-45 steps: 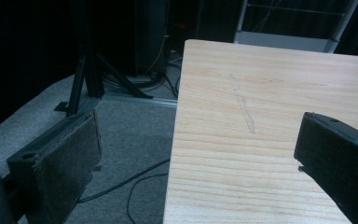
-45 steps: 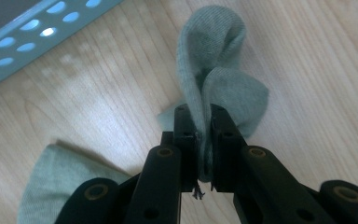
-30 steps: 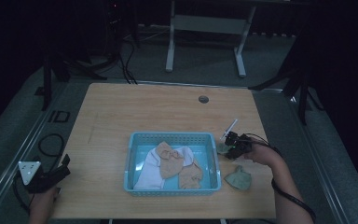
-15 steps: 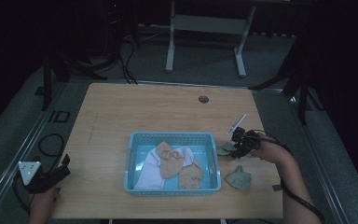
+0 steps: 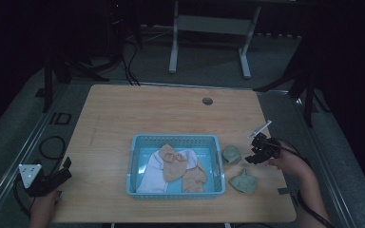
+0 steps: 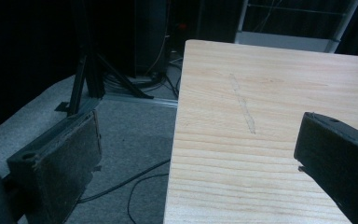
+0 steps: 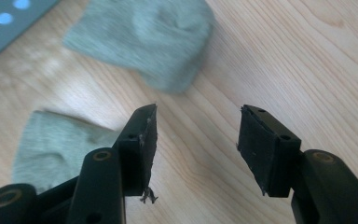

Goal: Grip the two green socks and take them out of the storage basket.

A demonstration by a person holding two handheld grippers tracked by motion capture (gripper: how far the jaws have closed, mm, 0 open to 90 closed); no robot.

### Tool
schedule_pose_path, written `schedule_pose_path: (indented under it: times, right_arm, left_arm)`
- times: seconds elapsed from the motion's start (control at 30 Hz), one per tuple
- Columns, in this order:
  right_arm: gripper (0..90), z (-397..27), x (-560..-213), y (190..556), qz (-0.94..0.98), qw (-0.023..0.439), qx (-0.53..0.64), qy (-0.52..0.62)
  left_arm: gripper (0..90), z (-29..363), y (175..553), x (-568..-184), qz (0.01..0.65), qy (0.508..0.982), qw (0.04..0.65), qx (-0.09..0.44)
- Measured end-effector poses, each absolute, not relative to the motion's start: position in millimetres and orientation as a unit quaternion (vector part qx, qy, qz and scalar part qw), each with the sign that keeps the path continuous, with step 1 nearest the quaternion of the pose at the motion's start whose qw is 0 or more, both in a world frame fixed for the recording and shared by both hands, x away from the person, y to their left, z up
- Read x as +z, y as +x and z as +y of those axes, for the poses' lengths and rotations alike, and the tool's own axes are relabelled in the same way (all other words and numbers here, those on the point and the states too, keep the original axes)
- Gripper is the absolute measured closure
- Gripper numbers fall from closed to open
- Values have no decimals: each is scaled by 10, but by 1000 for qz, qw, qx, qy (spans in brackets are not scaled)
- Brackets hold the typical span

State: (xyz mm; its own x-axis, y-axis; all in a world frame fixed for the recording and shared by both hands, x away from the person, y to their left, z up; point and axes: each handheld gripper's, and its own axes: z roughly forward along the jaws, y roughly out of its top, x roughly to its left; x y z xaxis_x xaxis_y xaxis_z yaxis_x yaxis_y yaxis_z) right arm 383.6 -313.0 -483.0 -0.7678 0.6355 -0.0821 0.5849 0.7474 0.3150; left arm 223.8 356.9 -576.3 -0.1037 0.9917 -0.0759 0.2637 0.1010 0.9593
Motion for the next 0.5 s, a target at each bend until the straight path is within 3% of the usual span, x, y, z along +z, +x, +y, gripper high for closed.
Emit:
schedule_pose_path:
  times: [0.5]
  right_arm:
    - [436, -3575, -5157, 3677, 889, 118, 170, 408]
  left_arm:
    - [7, 3568, 2238, -5763, 608, 516, 426, 428]
